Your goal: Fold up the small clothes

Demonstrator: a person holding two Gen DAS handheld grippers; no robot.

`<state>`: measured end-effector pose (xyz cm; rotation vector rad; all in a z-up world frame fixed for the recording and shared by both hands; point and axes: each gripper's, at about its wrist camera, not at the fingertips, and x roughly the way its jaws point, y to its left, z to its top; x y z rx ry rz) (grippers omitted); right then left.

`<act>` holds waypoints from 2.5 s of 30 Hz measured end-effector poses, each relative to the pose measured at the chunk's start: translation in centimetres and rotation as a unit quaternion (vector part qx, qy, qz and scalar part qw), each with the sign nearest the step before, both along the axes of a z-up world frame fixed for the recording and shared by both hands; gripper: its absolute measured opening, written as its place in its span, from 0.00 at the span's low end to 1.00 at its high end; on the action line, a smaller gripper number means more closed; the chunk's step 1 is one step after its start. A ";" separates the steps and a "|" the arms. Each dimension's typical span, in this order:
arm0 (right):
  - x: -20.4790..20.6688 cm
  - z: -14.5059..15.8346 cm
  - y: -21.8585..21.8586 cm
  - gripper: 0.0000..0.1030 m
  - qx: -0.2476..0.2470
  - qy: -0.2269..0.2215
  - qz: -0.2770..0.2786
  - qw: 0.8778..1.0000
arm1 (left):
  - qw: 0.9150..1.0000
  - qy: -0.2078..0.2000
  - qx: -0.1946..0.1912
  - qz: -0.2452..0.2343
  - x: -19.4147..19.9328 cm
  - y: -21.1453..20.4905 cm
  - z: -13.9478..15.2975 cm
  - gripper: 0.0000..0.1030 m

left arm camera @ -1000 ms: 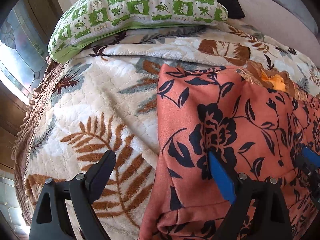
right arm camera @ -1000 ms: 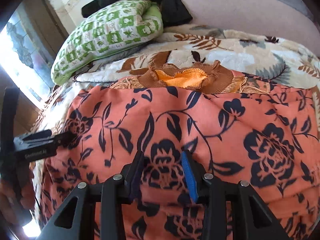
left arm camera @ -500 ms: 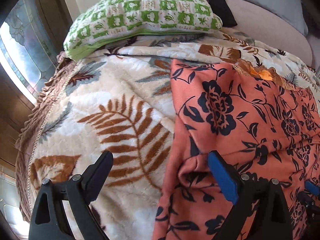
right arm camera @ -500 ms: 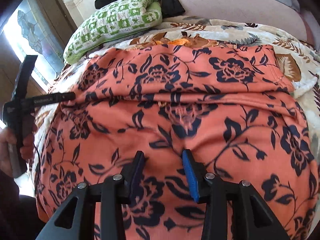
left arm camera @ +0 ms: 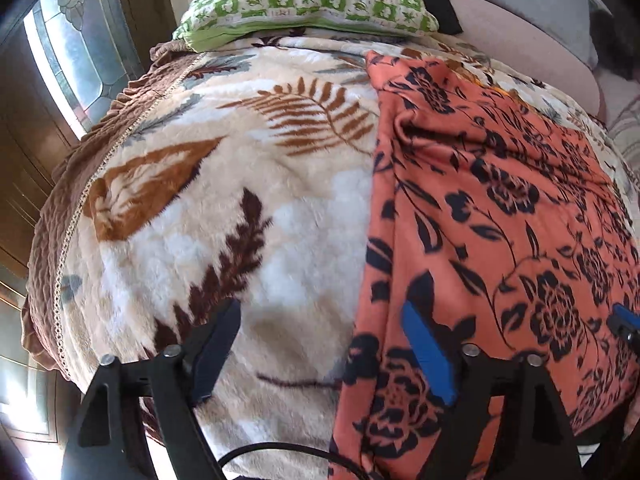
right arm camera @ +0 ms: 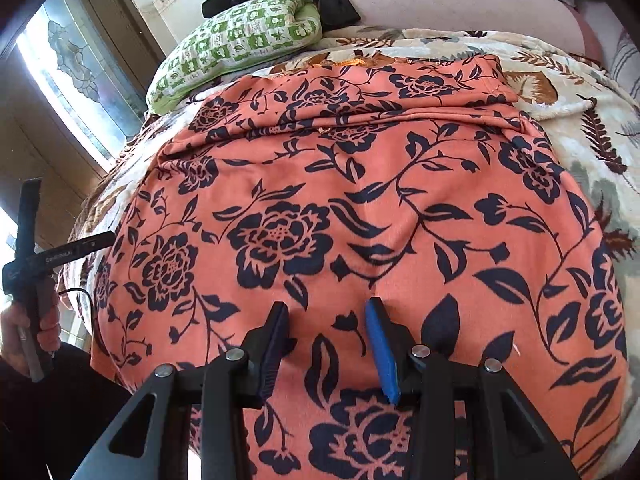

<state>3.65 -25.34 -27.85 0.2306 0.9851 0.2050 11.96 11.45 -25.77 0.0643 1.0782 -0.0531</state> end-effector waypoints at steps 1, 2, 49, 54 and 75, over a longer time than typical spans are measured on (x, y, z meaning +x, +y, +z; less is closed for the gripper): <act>-0.4 0.0 -0.1 0.44 0.005 0.002 0.000 1.000 | 1.000 0.005 -0.001 -0.006 -0.6 -0.1 -0.3 0.71; -0.6 0.0 -0.2 0.44 0.011 0.004 0.000 1.000 | 1.000 0.002 0.000 -0.006 -1.2 -0.1 -0.4 0.71; -7.4 1.9 -11.1 0.08 -0.040 0.096 -0.062 0.993 | 0.986 0.106 -0.125 -0.025 -5.8 -1.0 -0.4 0.07; -5.6 6.0 -12.6 0.08 0.074 0.067 -0.047 0.994 | 0.977 0.090 -0.184 -0.061 -3.6 -0.6 3.6 0.07; 26.2 -0.5 -22.4 0.13 0.196 0.034 -0.242 0.950 | 0.967 0.073 -0.238 0.050 29.4 -2.0 -1.1 0.32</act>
